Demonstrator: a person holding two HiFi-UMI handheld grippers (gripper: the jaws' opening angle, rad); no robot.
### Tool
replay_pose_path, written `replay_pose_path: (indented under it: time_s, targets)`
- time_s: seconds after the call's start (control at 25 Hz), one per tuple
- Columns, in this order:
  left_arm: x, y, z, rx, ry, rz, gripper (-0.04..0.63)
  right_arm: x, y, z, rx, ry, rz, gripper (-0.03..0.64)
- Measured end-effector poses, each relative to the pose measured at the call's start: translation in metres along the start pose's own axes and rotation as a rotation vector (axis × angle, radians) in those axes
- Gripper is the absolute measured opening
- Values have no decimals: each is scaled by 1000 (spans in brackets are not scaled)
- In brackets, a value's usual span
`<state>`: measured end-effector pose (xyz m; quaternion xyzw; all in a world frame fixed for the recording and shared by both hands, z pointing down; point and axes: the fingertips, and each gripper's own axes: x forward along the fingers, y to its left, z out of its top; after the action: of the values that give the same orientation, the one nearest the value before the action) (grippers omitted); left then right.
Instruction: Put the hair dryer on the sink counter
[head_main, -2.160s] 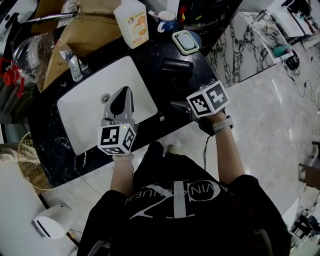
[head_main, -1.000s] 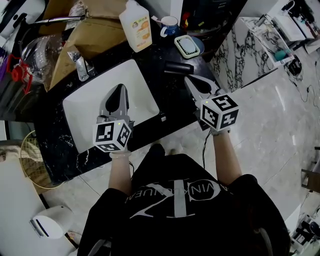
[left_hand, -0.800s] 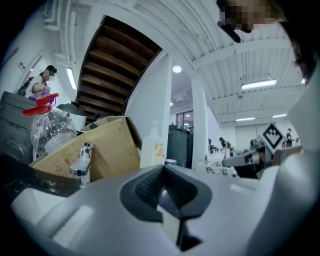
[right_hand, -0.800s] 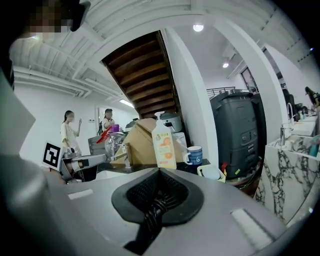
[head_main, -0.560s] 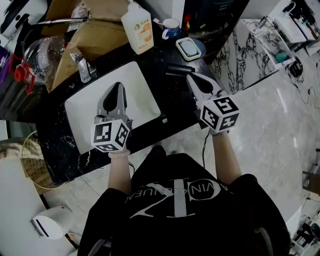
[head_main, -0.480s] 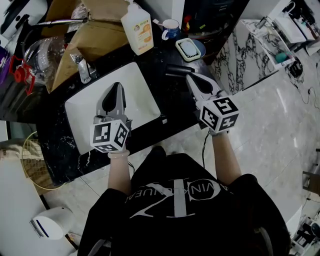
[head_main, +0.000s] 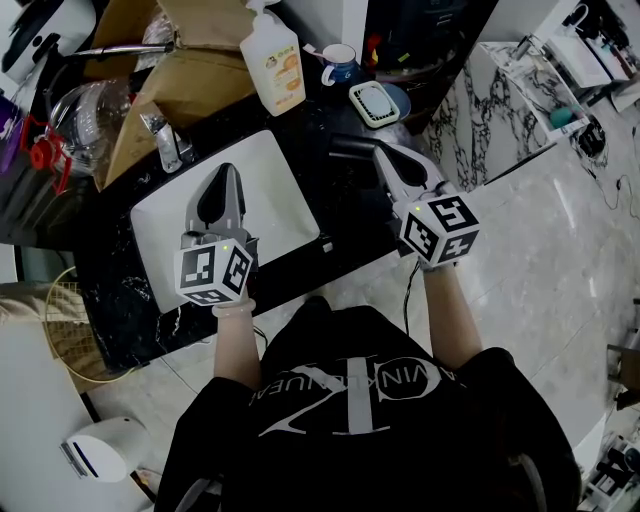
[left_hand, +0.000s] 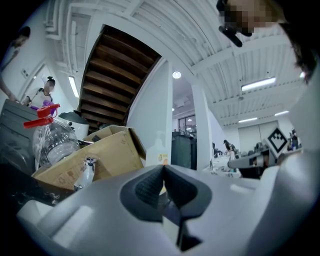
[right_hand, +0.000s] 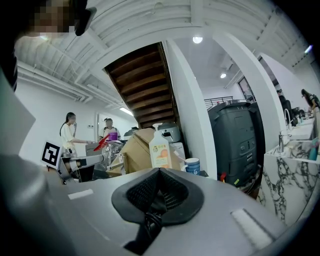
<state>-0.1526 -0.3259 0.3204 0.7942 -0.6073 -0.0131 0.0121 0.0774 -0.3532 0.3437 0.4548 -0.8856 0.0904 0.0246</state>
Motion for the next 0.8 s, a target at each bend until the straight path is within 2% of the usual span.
replay_pose_path:
  time_s: [0.8]
  targets:
    - [-8, 7, 15, 12, -35, 38, 0, -7, -5, 8, 8, -34, -10, 3]
